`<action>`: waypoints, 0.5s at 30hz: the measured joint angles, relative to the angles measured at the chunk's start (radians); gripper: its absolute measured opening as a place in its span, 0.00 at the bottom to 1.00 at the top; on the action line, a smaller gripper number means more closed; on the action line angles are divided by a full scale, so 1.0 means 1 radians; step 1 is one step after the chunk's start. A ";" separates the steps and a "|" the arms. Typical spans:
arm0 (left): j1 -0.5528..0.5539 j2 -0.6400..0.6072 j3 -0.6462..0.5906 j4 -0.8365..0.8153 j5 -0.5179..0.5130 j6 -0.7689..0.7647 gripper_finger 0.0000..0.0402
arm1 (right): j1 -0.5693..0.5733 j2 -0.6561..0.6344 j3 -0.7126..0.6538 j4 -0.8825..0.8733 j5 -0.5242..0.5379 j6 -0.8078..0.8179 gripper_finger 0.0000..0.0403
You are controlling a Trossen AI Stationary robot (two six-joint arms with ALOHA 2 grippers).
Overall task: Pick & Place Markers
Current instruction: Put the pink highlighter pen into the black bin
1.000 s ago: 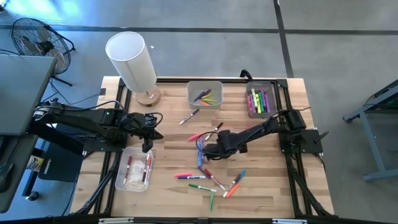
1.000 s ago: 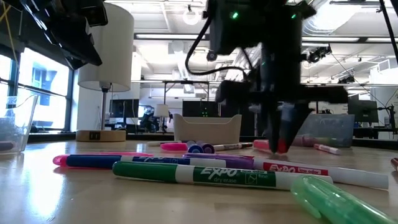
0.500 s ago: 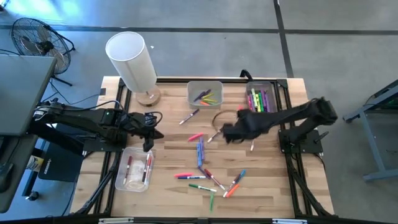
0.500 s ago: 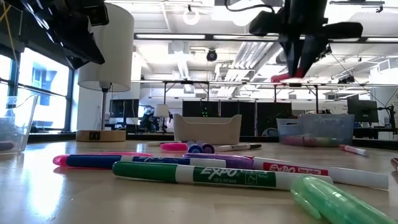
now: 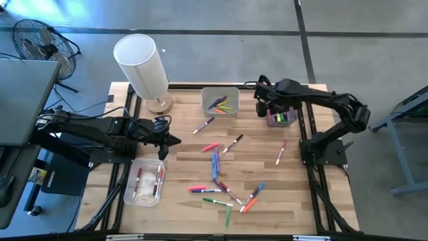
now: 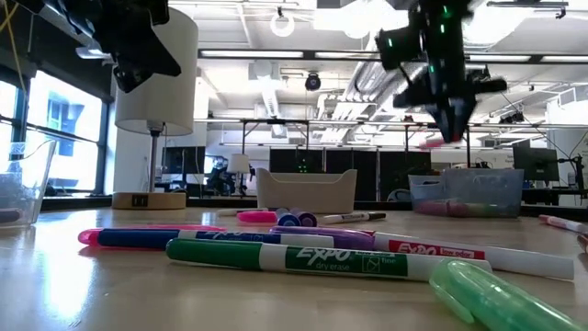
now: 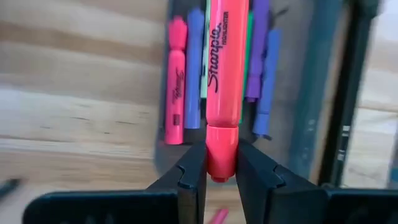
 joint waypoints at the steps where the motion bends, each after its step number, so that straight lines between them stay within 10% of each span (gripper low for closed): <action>1: 0.000 0.000 0.000 -0.003 -0.001 -0.010 0.00 | -0.025 -0.002 -0.040 0.040 -0.022 -0.029 0.14; 15: 0.000 0.031 -0.002 -0.003 -0.041 -0.023 0.00 | -0.087 -0.006 -0.234 0.227 -0.042 -0.113 0.26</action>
